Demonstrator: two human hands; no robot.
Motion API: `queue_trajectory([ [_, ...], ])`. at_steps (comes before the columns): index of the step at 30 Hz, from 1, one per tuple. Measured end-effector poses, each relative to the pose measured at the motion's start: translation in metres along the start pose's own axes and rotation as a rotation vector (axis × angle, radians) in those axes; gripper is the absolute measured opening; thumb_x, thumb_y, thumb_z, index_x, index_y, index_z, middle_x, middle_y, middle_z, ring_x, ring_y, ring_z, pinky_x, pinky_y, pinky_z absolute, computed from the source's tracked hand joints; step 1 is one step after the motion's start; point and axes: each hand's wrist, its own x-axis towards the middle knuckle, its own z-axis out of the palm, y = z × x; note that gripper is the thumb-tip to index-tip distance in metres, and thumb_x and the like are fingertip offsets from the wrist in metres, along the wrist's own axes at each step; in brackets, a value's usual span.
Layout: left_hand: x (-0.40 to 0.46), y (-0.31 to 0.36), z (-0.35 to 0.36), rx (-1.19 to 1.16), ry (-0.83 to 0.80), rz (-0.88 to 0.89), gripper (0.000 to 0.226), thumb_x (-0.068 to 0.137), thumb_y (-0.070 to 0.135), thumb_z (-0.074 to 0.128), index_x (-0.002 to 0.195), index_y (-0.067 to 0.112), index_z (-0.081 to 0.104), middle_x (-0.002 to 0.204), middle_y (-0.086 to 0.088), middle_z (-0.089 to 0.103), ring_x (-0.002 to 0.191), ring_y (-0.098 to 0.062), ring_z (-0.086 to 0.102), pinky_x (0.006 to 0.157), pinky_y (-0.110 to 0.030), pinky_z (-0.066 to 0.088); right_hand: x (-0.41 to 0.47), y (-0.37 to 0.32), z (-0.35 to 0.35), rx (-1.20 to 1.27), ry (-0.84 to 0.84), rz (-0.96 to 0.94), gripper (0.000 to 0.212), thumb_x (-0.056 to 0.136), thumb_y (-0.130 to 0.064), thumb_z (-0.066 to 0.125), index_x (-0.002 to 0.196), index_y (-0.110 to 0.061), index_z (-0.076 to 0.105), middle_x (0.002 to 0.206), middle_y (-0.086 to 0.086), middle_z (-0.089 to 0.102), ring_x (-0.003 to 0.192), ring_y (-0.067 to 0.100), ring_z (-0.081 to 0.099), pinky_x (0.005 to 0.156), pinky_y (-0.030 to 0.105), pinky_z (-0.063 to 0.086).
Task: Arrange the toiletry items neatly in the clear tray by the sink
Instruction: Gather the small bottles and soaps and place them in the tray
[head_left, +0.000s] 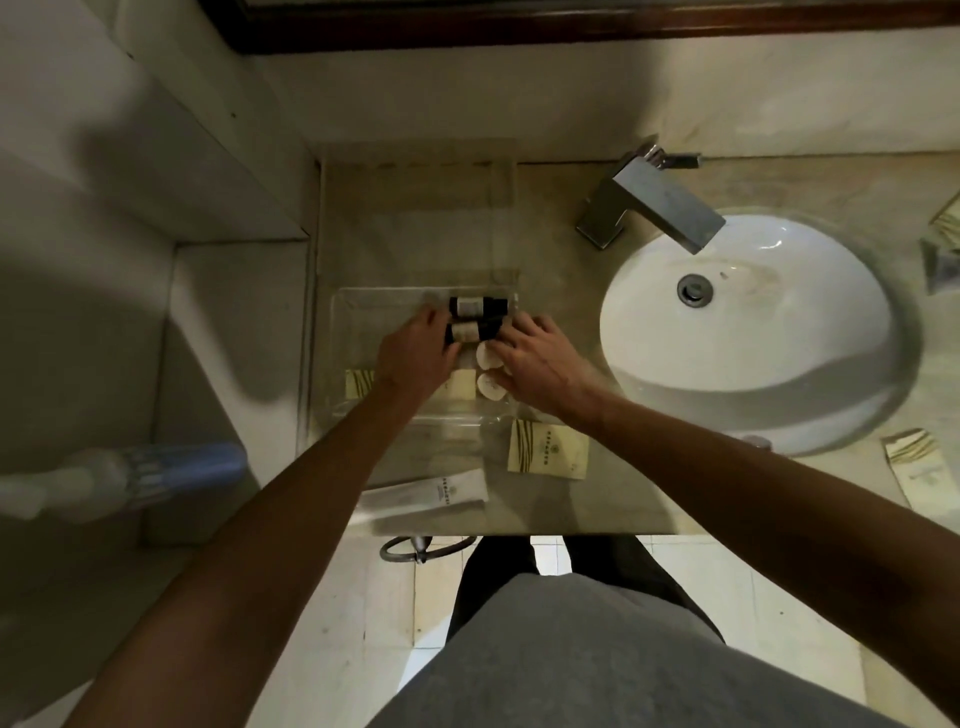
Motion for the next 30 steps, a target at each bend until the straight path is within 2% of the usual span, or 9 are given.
queue_trajectory([
  [6, 0.008, -0.005, 0.005, -0.077, -0.018, 0.062, 0.030, 0.093, 0.026, 0.062, 0.119, 0.013, 0.059, 0.109, -0.009, 0.067, 0.088, -0.024, 0.066, 0.077, -0.037, 0.056, 0.003, -0.001, 0.000, 0.010, -0.030, 0.026, 0.040, 0.084, -0.030, 0.071, 0.123, -0.024, 0.064, 0.126, 0.001, 0.062, 0.116, 0.024, 0.048, 0.097, 0.042, 0.040],
  [11, 0.011, -0.007, 0.007, -0.130, 0.025, 0.074, 0.026, 0.092, 0.025, 0.063, 0.115, 0.014, 0.060, 0.104, -0.008, 0.069, 0.087, -0.024, 0.066, 0.075, -0.037, 0.055, 0.008, -0.009, 0.000, 0.018, 0.010, 0.067, 0.037, 0.087, -0.045, 0.061, 0.115, -0.022, 0.067, 0.121, 0.000, 0.064, 0.118, 0.024, 0.048, 0.097, 0.042, 0.040],
  [14, 0.011, -0.010, 0.008, -0.140, 0.045, 0.105, 0.022, 0.092, 0.023, 0.063, 0.112, 0.014, 0.061, 0.100, -0.007, 0.069, 0.084, -0.025, 0.067, 0.074, -0.040, 0.056, 0.011, -0.014, 0.001, 0.043, 0.030, 0.089, 0.033, 0.085, -0.035, 0.068, 0.116, -0.022, 0.068, 0.122, 0.001, 0.064, 0.119, 0.024, 0.047, 0.096, 0.042, 0.039],
  [17, 0.011, -0.009, 0.008, -0.126, 0.056, 0.105, 0.022, 0.090, 0.019, 0.065, 0.111, 0.014, 0.062, 0.101, -0.007, 0.069, 0.084, -0.025, 0.066, 0.073, -0.041, 0.056, 0.012, -0.013, -0.001, 0.058, -0.001, 0.110, 0.039, 0.082, -0.029, 0.074, 0.120, -0.023, 0.065, 0.127, 0.001, 0.063, 0.121, 0.025, 0.046, 0.097, 0.043, 0.038],
  [22, 0.012, -0.009, 0.008, -0.083, 0.035, 0.105, 0.025, 0.089, 0.019, 0.067, 0.113, 0.016, 0.062, 0.102, -0.005, 0.068, 0.083, -0.022, 0.066, 0.072, -0.037, 0.057, 0.011, -0.010, -0.002, 0.018, -0.085, 0.072, 0.049, 0.080, -0.026, 0.076, 0.127, -0.024, 0.061, 0.137, 0.002, 0.055, 0.128, 0.027, 0.041, 0.103, 0.046, 0.037],
  [27, 0.012, -0.008, 0.005, -0.087, 0.023, 0.109, 0.028, 0.089, 0.018, 0.066, 0.116, 0.015, 0.062, 0.104, -0.007, 0.068, 0.086, -0.024, 0.066, 0.073, -0.038, 0.057, 0.000, -0.011, -0.004, 0.027, 0.005, 0.018, 0.051, 0.083, -0.031, 0.071, 0.131, -0.022, 0.057, 0.135, 0.006, 0.055, 0.124, 0.027, 0.045, 0.100, 0.046, 0.039],
  [30, 0.010, -0.005, 0.001, -0.107, 0.008, 0.097, 0.026, 0.091, 0.020, 0.063, 0.116, 0.014, 0.062, 0.105, -0.008, 0.069, 0.087, -0.026, 0.066, 0.074, -0.041, 0.056, -0.013, -0.015, -0.002, -0.018, -0.044, -0.060, 0.046, 0.086, -0.039, 0.067, 0.129, -0.022, 0.059, 0.130, 0.005, 0.058, 0.119, 0.026, 0.046, 0.099, 0.044, 0.037],
])
